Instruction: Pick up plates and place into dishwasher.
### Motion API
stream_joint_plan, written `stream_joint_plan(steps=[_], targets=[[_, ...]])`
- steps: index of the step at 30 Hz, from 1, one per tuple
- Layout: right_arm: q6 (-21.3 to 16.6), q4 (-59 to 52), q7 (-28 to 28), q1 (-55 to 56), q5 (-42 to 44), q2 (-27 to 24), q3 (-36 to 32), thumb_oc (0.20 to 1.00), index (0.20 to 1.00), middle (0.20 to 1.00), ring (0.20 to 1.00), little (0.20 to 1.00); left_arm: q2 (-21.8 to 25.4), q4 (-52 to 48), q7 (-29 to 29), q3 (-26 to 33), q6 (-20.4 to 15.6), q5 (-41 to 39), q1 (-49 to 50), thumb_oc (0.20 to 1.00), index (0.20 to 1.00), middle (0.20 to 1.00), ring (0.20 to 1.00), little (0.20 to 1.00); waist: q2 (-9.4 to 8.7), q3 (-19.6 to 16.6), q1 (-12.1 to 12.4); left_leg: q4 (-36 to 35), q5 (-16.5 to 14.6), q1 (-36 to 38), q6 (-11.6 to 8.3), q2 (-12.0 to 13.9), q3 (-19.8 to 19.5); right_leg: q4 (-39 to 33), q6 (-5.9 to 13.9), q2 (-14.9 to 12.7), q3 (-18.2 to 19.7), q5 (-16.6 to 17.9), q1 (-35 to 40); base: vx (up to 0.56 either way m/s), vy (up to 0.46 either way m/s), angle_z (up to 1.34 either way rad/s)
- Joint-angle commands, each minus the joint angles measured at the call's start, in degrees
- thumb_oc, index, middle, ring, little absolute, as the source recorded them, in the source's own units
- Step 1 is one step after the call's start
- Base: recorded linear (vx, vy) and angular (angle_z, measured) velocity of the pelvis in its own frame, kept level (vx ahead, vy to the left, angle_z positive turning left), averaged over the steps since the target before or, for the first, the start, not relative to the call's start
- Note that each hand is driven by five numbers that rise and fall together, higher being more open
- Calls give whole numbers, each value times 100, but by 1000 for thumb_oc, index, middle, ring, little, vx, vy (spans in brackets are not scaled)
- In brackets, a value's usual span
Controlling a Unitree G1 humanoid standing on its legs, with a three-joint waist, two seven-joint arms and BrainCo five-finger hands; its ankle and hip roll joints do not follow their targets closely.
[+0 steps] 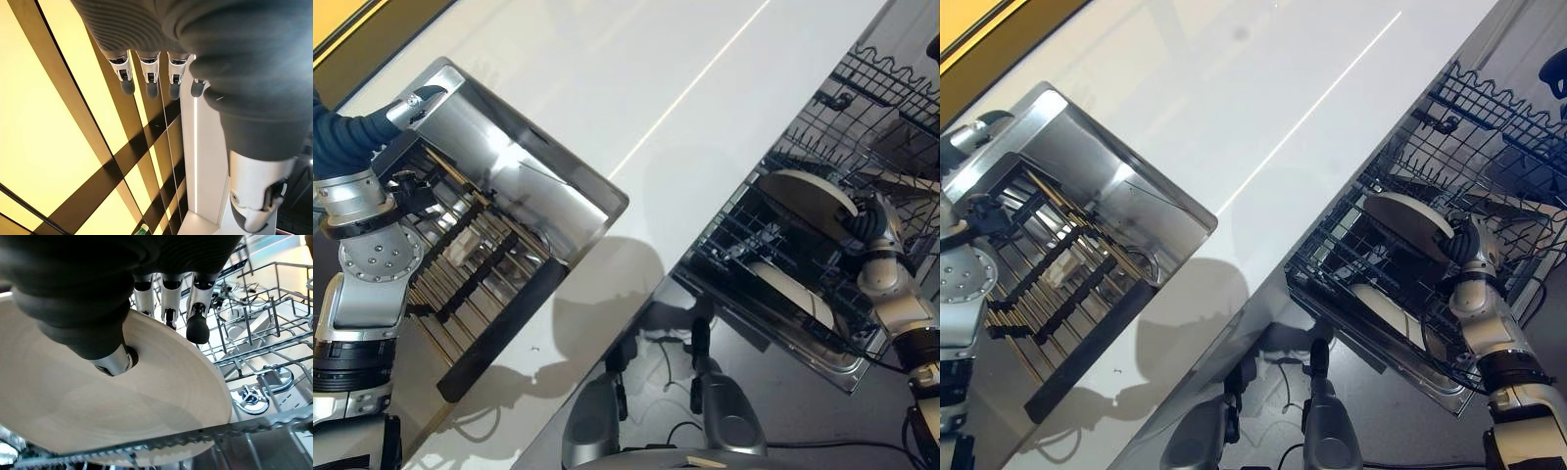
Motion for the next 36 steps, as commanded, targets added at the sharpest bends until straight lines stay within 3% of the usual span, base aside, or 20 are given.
stream_joint_plan(steps=[1, 5, 12, 13, 14, 24, 34, 36], targets=[[-27, 119, 739, 73, 163, -50, 646, 200, 200, 200, 200, 200, 469, 197, 175, -207, -21, -6, -358, 1000, 1000, 1000, 1000, 1000, -20, -247, -19, 340, 245, -798, 10, -28, -227, 1541, 239, -363, 149, -1444, -250, -15, -52, 2], [-21, 452, 1118, 29, 193, 24, 966, 200, 200, 200, 200, 200, 609, 277, 129, -341, -6, -75, -591, 1000, 1000, 1000, 1000, 1000, -67, -196, 32, 332, 249, -804, 18, -11, -254, 1528, 240, -366, 117, -1424, -231, -23, -61, 2], [52, 579, 761, 74, 277, 186, 924, 200, 200, 200, 200, 200, 709, 356, 174, -462, -4, -89, -731, 1000, 1000, 1000, 1000, 1000, -106, -179, 55, 249, 244, -730, 57, -8, -267, 1462, 252, -360, 67, -1387, -155, -15, -22, 3], [84, 570, 705, 74, 239, 215, 891, 849, 849, 849, 849, 849, 700, 357, 176, -463, 4, -92, -728, 1000, 1000, 1000, 1000, 1000, -105, -186, 56, 233, 242, -714, 60, -6, -261, 1453, 257, -362, 59, -1383, -146, 0, 0, 0], [80, 589, 657, 69, 213, 228, 864, 1000, 1000, 1000, 1000, 1000, 683, 370, 160, -450, -12, -93, -722, 1000, 1000, 1000, 1000, 1000, -109, -191, 60, 228, 242, -705, 58, -3, -257, 1446, 257, -363, 56, -1379, -135, 0, 0, 0], [205, 231, 254, 569, 332, 330, 357, 1000, 1000, 1000, 1000, 1000, 493, 260, -71, -177, -197, -401, -227, 1000, 1000, 1000, 1000, 1000, -241, -463, 50, -1, 195, -317, 90, 18, -218, 1178, 288, -339, 16, -1323, 240, 36, 37, 4], [197, -322, 258, 1367, 85, 503, -418, 1000, 1000, 1000, 1000, 1000, 73, 192, -508, 265, -313, -397, 583, 1000, 1000, 1000, 1000, 1000, -463, -1102, 23, -177, 61, 287, 100, 102, -127, 828, 374, -317, 39, -1250, 799, 136, 15, -6], [190, -575, 214, 1472, 431, 558, -602, 1000, 1000, 1000, 1000, 1000, -2, 203, -658, 365, -345, -545, 764, 1000, 1000, 1000, 1000, 1000, -479, -1217, 17, -210, 36, 393, 103, 121, -112, 775, 388, -313, 52, -1240, 891, 104, 9, -3]])
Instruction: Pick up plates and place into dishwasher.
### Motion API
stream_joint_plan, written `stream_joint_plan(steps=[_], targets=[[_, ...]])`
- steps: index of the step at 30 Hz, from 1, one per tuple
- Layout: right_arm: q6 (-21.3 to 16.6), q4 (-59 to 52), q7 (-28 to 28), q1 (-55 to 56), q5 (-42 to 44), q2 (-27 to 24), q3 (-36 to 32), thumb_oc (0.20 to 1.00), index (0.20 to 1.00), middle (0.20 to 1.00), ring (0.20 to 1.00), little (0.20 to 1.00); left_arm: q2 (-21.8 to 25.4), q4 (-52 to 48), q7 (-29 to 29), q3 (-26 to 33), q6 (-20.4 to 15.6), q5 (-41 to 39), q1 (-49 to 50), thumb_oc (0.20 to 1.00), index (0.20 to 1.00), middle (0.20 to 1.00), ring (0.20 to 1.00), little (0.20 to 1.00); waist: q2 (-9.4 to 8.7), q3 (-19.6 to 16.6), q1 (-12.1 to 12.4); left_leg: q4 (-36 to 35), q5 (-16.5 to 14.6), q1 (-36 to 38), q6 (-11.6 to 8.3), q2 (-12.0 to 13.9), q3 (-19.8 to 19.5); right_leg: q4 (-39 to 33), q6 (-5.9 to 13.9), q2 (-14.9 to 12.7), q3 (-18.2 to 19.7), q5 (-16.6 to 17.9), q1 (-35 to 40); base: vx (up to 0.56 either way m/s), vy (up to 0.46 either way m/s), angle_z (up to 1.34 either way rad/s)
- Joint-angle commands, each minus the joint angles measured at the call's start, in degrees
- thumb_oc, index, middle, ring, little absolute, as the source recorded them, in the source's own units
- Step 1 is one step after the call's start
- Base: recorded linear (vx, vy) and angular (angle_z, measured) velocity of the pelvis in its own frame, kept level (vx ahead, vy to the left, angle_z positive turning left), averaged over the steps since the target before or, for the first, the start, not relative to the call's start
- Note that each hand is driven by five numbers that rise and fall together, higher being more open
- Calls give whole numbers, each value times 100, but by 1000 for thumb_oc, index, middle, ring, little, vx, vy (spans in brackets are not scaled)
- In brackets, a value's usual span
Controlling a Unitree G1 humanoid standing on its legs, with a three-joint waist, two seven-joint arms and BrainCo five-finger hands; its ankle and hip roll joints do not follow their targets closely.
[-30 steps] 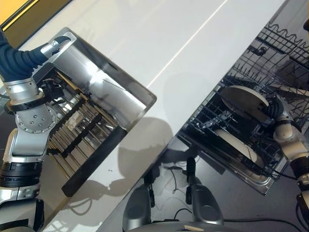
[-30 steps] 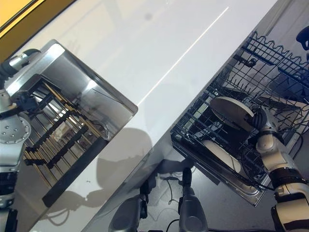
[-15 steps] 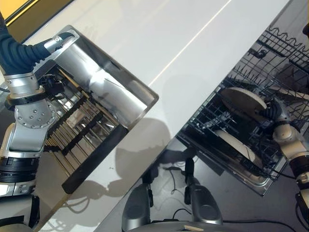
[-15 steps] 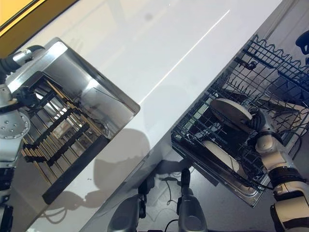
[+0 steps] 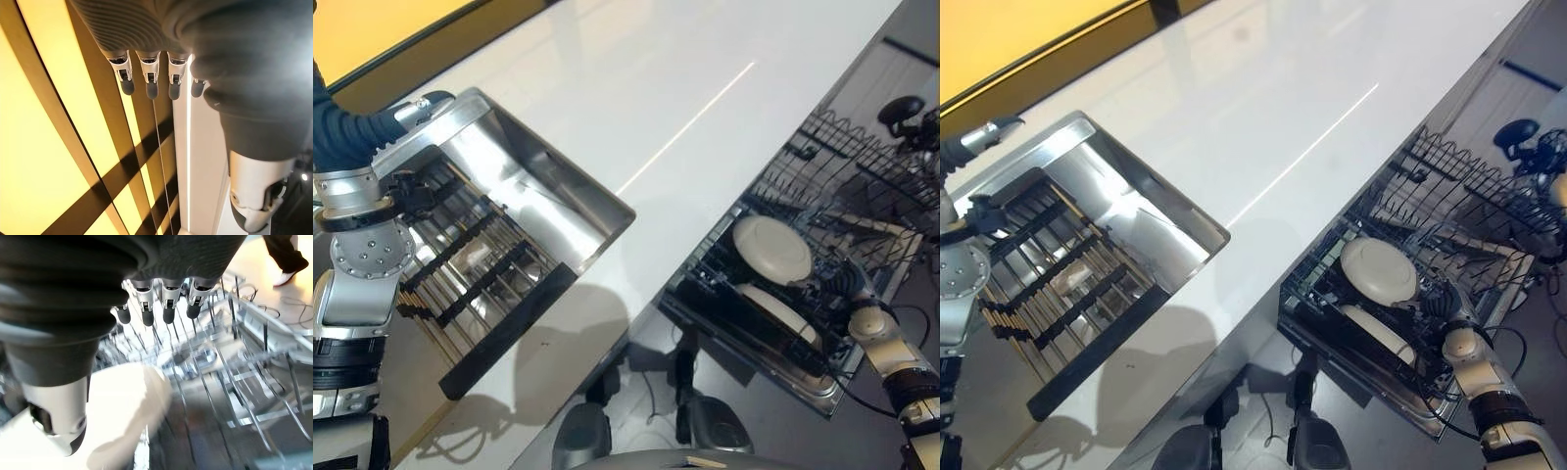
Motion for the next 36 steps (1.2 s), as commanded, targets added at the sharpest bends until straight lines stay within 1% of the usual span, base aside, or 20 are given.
stream_joint_plan(steps=[1, 4, 5, 8, 12, 15, 17, 20, 22, 23, 24, 25, 26, 27, 29, 30, 31, 32, 34, 36], targets=[[-89, -505, -273, 94, 241, -136, -263, 1000, 1000, 1000, 1000, 1000, -150, 24, -174, 229, -239, -339, 233, 1000, 1000, 1000, 1000, 1000, 129, -599, 17, 157, 23, -455, 106, 80, -127, 912, 360, -325, 88, -1137, 135, 71, 4, -1], [52, -1192, -536, 219, 391, 20, -571, 1000, 1000, 1000, 1000, 1000, -303, 29, -245, 303, -292, -315, 457, 1000, 1000, 1000, 1000, 1000, 141, -686, -19, 117, 5, -342, 111, 103, -127, 893, 372, -299, 120, -1143, 203, 75, 9, -2], [35, -1604, -823, 284, 465, 171, -709, 1000, 1000, 1000, 1000, 1000, -389, -25, -238, 328, -305, -279, 572, 1000, 1000, 1000, 1000, 1000, 159, -706, -43, 103, -5, -304, 115, 105, -135, 898, 372, -287, 142, -1159, 221, 50, 22, 0], [0, -2228, -1442, 405, 602, 597, -931, 1000, 1000, 1000, 1000, 1000, -648, -31, -213, 386, -422, -88, 783, 1000, 1000, 1000, 1000, 1000, 221, -767, -112, 70, -22, -212, 124, 113, -118, 911, 375, -256, 205, -1187, 247, 39, 47, -4], [-330, -2348, -2357, 488, 923, 1136, -1071, 1000, 1000, 1000, 1000, 1000, -848, -47, -198, 443, -403, 22, 949, 1000, 1000, 1000, 1000, 1000, 337, -838, -173, 83, -65, -104, 112, 131, -50, 973, 368, -240, 274, -1261, 273, 26, 61, -6], [-467, -2323, -2995, 554, 1024, 1466, -1139, 1000, 1000, 1000, 1000, 1000, -937, -42, -164, 472, -395, 9, 1110, 1000, 1000, 1000, 1000, 1000, 457, -839, -205, 167, -20, -104, 97, 149, -2, 1047, 332, -231, 310, -1245, 242, 3, 69, -12], [-450, -2333, -3403, 614, 1007, 1603, -1184, 1000, 1000, 1000, 1000, 1000, -1008, -87, -115, 473, -370, 9, 1228, 1000, 1000, 1000, 1000, 1000, 550, -838, -231, 242, -35, -98, 87, 147, 9, 1101, 307, -230, 338, -1286, 241, 23, 110, -8], [-364, -2324, -3657, 685, 806, 1606, -1338, 1000, 1000, 1000, 1000, 1000, -1128, -168, -69, 496, -382, -58, 1380, 1000, 1000, 1000, 1000, 1000, 683, -766, -296, 687, -176, -176, 64, 76, 0, 1240, 233, -252, 414, -1346, 202, -1, 157, -5], [-299, -2305, -3694, 692, 667, 1494, -1485, 1000, 1000, 1000, 1000, 1000, -1217, -259, -38, 502, -424, -42, 1540, 1000, 1000, 1000, 1000, 1000, 669, -630, -329, 1524, -595, -371, 85, -47, -100, 1453, 125, -352, 533, -1437, 153, 8, 188, -12], [-295, -2297, -3674, 677, 680, 1470, -1489, 1000, 1000, 1000, 1000, 1000, -1227, -263, -22, 507, -435, -23, 1572, 1000, 1000, 1000, 1000, 1000, 664, -598, -326, 1773, -701, -465, 99, -68, -158, 1516, 113, -362, 573, -1451, 123, 25, 202, -22], [-327, -2208, -3592, 659, 700, 1419, -1491, 1000, 1000, 1000, 1000, 1000, -1240, -255, -4, 556, -467, 16, 1690, 1000, 1000, 1000, 1000, 1000, 660, -513, -311, 2017, -770, -588, 141, -132, -337, 1650, 85, -336, 714, -1467, 98, 56, 212, -18], [-356, -2137, -3581, 655, 707, 1401, -1490, 1000, 1000, 1000, 1000, 1000, -1233, -251, -18, 584, -492, -45, 1738, 1000, 1000, 1000, 1000, 1000, 666, -485, -302, 2042, -787, -609, 165, -133, -395, 1717, 86, -312, 773, -1485, 83, 86, 285, -12], [-371, -2070, -3577, 661, 709, 1407, -1487, 1000, 1000, 1000, 1000, 1000, -1247, -241, -67, 629, -539, -151, 1782, 1000, 1000, 1000, 1000, 1000, 655, -481, -310, 1898, -793, -533, 186, -50, -378, 1778, 124, -317, 814, -1509, 60, 91, 316, -15], [-407, -1984, -3560, 704, 743, 1419, -1500, 1000, 1000, 1000, 1000, 1000, -1251, -221, -127, 648, -551, -270, 1788, 1000, 1000, 1000, 1000, 1000, 652, -499, -332, 1661, -698, -418, 150, 83, -406, 1808, 191, -349, 856, -1532, 48, 99, 341, -31], [-401, -1869, -3597, 769, 776, 1391, -1506, 1000, 1000, 1000, 1000, 1000, -1213, -223, -209, 599, -461, -382, 1667, 1000, 1000, 1000, 1000, 1000, 643, -516, -362, 1482, -597, -342, 58, 196, -541, 1786, 301, -477, 977, -1531, 49, 89, 342, -49], [-403, -1802, -3653, 761, 825, 1354, -1511, 1000, 1000, 1000, 1000, 1000, -1195, -211, -288, 565, -423, -428, 1605, 1000, 1000, 1000, 1000, 1000, 655, -516, -402, 1463, -685, -279, 83, 183, -490, 1797, 353, -549, 1003, -1552, 28, 56, 384, -41], [-418, -1737, -3680, 773, 896, 1294, -1537, 1000, 1000, 1000, 1000, 1000, -1172, -209, -312, 414, -275, -430, 1459, 1000, 1000, 1000, 1000, 1000, 703, -495, -514, 1442, -697, -250, 61, 205, -346, 1890, 471, -691, 1000, -1522, -72, 11, 344, -34], [-452, -1695, -3706, 751, 920, 1230, -1564, 1000, 1000, 1000, 1000, 1000, -1164, -209, -286, 284, -203, -425, 1327, 1000, 1000, 1000, 1000, 1000, 714, -459, -556, 1515, -729, -289, 41, 158, -313, 1903, 557, -804, 1044, -1457, -138, -37, 356, -42], [-551, -1588, -3735, 635, 940, 1105, -1564, 1000, 1000, 1000, 1000, 1000, -1129, -152, -72, 22, -85, -343, 1071, 1000, 1000, 1000, 1000, 1000, 773, -335, -639, 1681, -854, -445, 100, -99, -245, 1890, 761, -1127, 1117, -1234, -353, -105, 345, -35], [-509, -1677, -3855, 534, 738, 1112, -1499, 1000, 1000, 1000, 1000, 1000, -1077, -104, 143, -91, -102, -550, 967, 1000, 1000, 1000, 1000, 1000, 839, -169, -716, 1694, -882, -541, 141, -315, -78, 1877, 923, -1538, 1156, -807, -653, -150, 349, -41]])
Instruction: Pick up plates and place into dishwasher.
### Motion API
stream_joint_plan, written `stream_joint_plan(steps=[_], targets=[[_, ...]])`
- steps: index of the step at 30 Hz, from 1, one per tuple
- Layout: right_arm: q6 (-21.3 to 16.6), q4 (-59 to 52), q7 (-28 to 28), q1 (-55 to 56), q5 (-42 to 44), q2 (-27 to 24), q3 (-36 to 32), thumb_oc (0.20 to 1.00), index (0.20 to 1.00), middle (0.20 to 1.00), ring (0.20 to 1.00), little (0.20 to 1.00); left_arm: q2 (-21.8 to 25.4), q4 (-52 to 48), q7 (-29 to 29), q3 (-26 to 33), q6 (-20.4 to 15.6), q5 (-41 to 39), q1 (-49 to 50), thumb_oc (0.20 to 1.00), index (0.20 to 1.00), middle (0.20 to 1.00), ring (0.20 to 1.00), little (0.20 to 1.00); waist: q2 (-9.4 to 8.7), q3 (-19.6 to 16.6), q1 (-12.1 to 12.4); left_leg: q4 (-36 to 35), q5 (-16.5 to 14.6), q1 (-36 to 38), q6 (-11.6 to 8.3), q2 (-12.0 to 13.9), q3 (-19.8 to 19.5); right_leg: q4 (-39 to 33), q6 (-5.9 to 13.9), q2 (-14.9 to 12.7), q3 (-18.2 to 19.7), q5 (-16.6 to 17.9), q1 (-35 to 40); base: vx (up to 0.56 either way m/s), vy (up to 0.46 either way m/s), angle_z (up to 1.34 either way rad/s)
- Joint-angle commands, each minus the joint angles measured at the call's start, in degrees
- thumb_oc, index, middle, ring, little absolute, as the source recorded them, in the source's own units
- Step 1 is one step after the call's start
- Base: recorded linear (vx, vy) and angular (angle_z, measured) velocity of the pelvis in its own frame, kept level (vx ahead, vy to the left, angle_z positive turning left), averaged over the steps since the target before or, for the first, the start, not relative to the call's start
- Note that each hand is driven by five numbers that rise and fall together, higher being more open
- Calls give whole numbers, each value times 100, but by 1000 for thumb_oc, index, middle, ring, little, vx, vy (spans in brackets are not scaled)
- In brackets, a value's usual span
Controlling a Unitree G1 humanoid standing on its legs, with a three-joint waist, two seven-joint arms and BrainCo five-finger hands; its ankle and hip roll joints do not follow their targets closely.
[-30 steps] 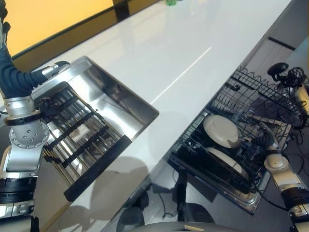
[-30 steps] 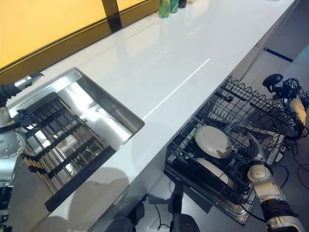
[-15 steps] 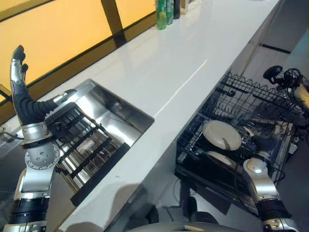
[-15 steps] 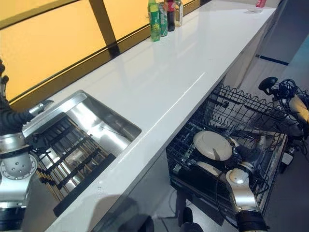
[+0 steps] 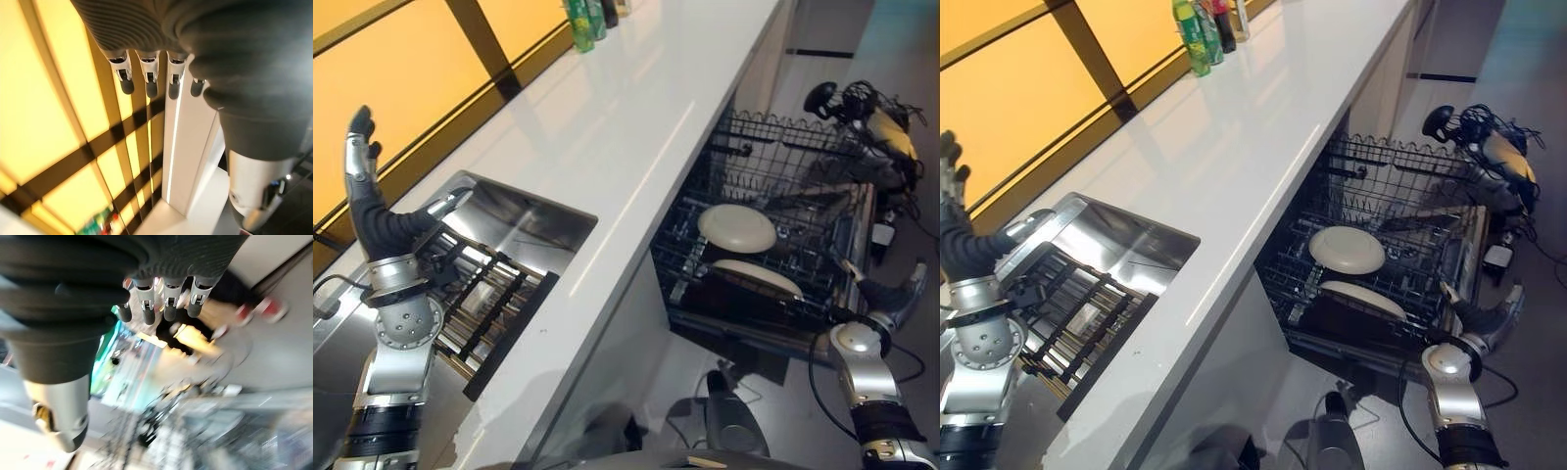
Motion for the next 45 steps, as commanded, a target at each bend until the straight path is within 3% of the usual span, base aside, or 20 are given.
stream_joint_plan(steps=[1, 4, 7, 9, 15, 22, 31, 36, 39, 42, 45], targets=[[-307, -349, -277, -193, -249, -352, 91, 1000, 1000, 1000, 1000, 1000, 99, -88, 392, -5, -53, -347, -300, 1000, 1000, 1000, 1000, 1000, 263, -30, -233, 412, -162, -421, -182, 198, -243, -911, 467, -1067, -94, 715, 521, -148, 269, -75], [-146, -283, -384, -403, -277, -473, 210, 1000, 1000, 1000, 1000, 1000, 117, -49, 435, -119, -102, -285, -381, 1000, 1000, 1000, 1000, 1000, 366, 210, -199, 620, -212, -623, -85, 132, 53, -535, 374, -1284, -302, 753, 190, -185, 230, -61], [-259, -102, -371, -421, -66, -535, 262, 1000, 1000, 1000, 1000, 1000, 93, -107, 393, -131, -105, -70, -404, 1000, 1000, 1000, 1000, 1000, 415, 265, -83, 858, -240, -919, 47, 49, 108, 2, 204, -1063, -383, 277, 57, -158, 133, -41], [-403, 60, -329, -416, -14, -520, 316, 1000, 1000, 1000, 1000, 1000, 119, -131, 426, -135, -87, -144, -439, 1000, 1000, 1000, 1000, 1000, 379, 292, 20, 1049, -291, -1167, 0, -71, 19, -215, 159, -1289, -552, 492, 61, -127, -4, -33], [-335, 140, 254, -872, -11, -936, 530, 1000, 1000, 1000, 1000, 1000, -23, -58, 661, -482, -20, 99, -756, 1000, 1000, 1000, 1000, 1000, 691, 683, -72, 1308, -285, -1519, -21, -156, -86, 297, 50, -1221, -265, 358, -500, -63, 107, -13], [-806, 207, 1280, -1400, 183, -1396, 716, 1000, 1000, 1000, 1000, 1000, -128, -191, 726, -604, 73, 112, -784, 1000, 1000, 1000, 1000, 1000, 870, 987, -13, 1521, -275, -1889, -35, -291, -185, 653, -50, -1149, -164, 140, -903, -18, 60, -1], [-1293, 437, 1454, -2243, 670, -1521, 783, 1000, 1000, 1000, 1000, 1000, -15, -106, 858, -782, 101, 105, -1051, 1000, 1000, 1000, 1000, 1000, 890, 1238, 134, 1656, -162, -2371, -32, -273, -196, 815, -113, -1116, -279, 126, -1272, -49, -44, 7], [-1468, 735, 2087, -2465, 1348, -1525, 685, 1000, 1000, 1000, 1000, 1000, -13, -171, 843, -741, 51, 76, -978, 1000, 1000, 1000, 1000, 1000, 963, 1258, 211, 1760, -168, -2538, -16, -307, -208, 965, -147, -1073, -274, 64, -1428, 17, -3, 8], [-1489, 997, 2866, -2561, 1848, -1421, 766, 1000, 1000, 1000, 1000, 1000, -23, -182, 829, -811, 66, 133, -1036, 1000, 1000, 1000, 1000, 1000, 991, 1277, 246, 1797, -144, -2617, -8, -304, -193, 1032, -160, -1063, -295, 38, -1499, 21, -5, 5], [-1527, 1236, 3535, -2715, 2300, -1327, 996, 1000, 1000, 1000, 1000, 1000, -4, -224, 854, -919, 206, 215, -1207, 1000, 1000, 1000, 1000, 1000, 988, 1305, 303, 1813, -96, -2698, 1, -298, -204, 1079, -173, -1058, -335, 21, -1552, 5, -3, 2], [-1604, 1440, 3806, -2853, 2410, -1262, 1186, 1000, 1000, 1000, 1000, 1000, 14, -200, 882, -1002, 319, 226, -1375, 1000, 1000, 1000, 1000, 1000, 1000, 1328, 340, 1829, -60, -2767, 4, -297, -210, 1150, -184, -1051, -352, -3, -1612, 14, -3, 7]])
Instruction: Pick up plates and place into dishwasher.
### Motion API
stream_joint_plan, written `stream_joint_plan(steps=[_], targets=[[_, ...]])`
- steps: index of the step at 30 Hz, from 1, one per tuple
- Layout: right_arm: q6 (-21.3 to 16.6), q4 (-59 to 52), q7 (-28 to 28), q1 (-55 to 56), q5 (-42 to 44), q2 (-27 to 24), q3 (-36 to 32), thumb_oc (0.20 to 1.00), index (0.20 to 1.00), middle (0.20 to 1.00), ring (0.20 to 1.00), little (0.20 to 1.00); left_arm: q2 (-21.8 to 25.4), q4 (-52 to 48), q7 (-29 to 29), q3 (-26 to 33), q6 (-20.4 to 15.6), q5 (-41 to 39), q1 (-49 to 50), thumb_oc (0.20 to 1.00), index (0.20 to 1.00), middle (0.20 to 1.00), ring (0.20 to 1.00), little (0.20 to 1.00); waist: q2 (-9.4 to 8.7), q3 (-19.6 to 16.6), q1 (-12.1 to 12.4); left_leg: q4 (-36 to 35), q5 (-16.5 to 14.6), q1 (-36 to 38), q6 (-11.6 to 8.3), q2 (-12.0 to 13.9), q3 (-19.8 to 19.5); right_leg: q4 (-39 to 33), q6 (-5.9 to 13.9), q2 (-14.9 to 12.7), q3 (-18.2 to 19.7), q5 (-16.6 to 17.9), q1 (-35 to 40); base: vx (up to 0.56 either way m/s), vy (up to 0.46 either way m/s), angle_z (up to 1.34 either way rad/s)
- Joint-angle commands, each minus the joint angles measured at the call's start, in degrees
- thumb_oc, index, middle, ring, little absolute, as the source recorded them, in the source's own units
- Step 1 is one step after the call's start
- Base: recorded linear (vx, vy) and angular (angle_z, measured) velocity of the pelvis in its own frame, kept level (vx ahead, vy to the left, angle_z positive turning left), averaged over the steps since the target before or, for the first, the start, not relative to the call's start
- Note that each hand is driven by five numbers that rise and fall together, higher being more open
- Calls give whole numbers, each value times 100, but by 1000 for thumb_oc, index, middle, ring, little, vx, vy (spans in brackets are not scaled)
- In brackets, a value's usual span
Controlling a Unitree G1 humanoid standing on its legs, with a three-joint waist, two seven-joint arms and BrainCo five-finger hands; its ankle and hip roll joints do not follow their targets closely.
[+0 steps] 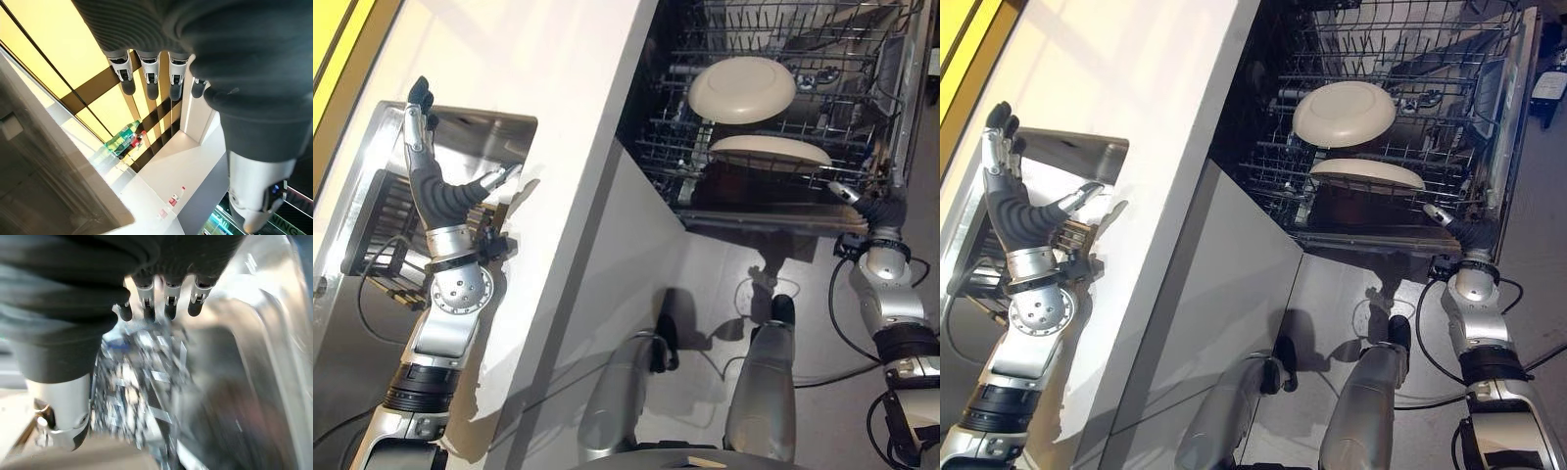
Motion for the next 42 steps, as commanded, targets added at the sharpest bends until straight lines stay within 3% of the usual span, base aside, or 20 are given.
stream_joint_plan(steps=[1, 6, 17, 25, 34, 42], targets=[[-471, -57, 532, -680, 199, 20, 259, 1000, 1000, 1000, 1000, 1000, 225, -221, 205, 89, 84, 181, -276, 1000, 1000, 1000, 1000, 1000, 97, 334, 30, -107, 221, -144, -104, -36, -34, 495, -579, -116, 42, -321, 107, 22, 14, 9], [-403, 50, 779, -1077, 107, 99, 579, 1000, 1000, 1000, 1000, 1000, 298, -199, 235, 35, 284, 106, -483, 1000, 1000, 1000, 1000, 1000, 151, 376, 172, -53, 263, -268, -75, -61, -37, 680, -629, -149, -43, -414, 36, 23, 23, 8], [-210, -202, 722, -1461, -189, 180, 777, 1000, 1000, 1000, 1000, 1000, 386, -221, 201, 123, 425, -51, -371, 1000, 1000, 1000, 1000, 1000, 92, 368, 501, 421, 40, -439, 60, -211, -105, 1366, -797, -182, -254, -791, -5, 56, 29, 15], [-18, -1206, 229, -1428, -834, 303, 815, 1000, 1000, 1000, 1000, 1000, 380, -253, 119, 371, 277, -118, 86, 1000, 1000, 1000, 1000, 1000, -123, 265, 812, 543, -50, -397, 134, -268, -239, 1486, -859, -181, -542, -908, 223, 87, 13, 17], [-371, -1371, 109, -1649, -795, 482, 794, 1000, 1000, 1000, 1000, 1000, 512, -198, -301, 776, 76, -327, 514, 1000, 1000, 1000, 1000, 1000, -442, 130, 1413, 763, -193, -342, 144, -266, -456, 1600, -905, -413, -1069, -1016, 681, 87, -34, 44], [-481, -1187, -34, -1754, -710, 551, 835, 1000, 1000, 1000, 1000, 1000, 638, -258, -613, 1038, -148, -455, 820, 1000, 1000, 1000, 1000, 1000, -502, 155, 1779, 987, -254, -449, 163, -275, -534, 1804, -895, -675, -1437, -1131, 853, 34, -10, 38]])
